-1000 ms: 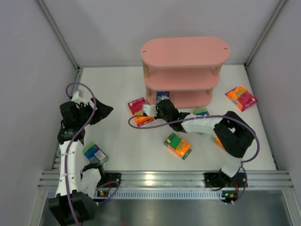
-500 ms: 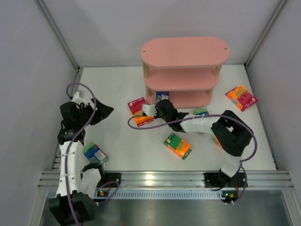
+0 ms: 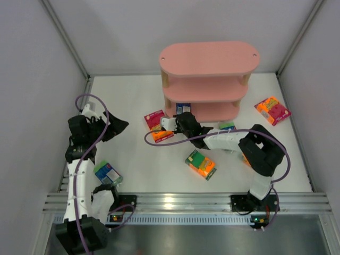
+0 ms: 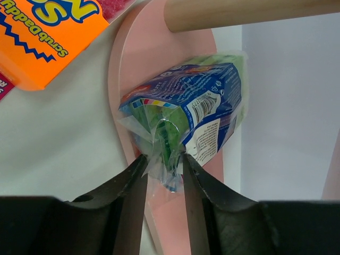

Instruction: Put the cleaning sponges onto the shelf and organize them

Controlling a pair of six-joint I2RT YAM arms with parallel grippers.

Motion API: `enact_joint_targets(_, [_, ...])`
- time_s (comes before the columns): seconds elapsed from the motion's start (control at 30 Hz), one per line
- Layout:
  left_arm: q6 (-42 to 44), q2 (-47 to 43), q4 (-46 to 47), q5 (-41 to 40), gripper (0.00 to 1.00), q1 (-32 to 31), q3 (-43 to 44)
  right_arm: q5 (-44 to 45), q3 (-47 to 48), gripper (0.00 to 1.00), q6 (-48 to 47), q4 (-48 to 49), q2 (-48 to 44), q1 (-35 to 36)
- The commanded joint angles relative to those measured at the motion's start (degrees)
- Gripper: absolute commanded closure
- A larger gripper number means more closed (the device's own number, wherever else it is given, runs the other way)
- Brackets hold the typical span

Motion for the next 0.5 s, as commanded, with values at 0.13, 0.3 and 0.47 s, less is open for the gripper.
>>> enact_joint_targets(0.13, [0.59,-1.12,1.22,0.77,0.13,0.28,-0.21,0.61,0.30,0.59,0.24,1.76,-4.30,-0.52])
enact_joint_targets(0.3, [0.50,-1.21,1.22,0.86,0.13,0.28,-0.21,0.52,-0.76,0.44,0.95,0.09,-7.54,-0.44])
enact_joint_targets(0.47, [0.32,-1.03,1.22,1.21,0.13,0.28,0.06,-0.53,-1.46,0.37,1.91,-2.02,-9.84,-0.43])
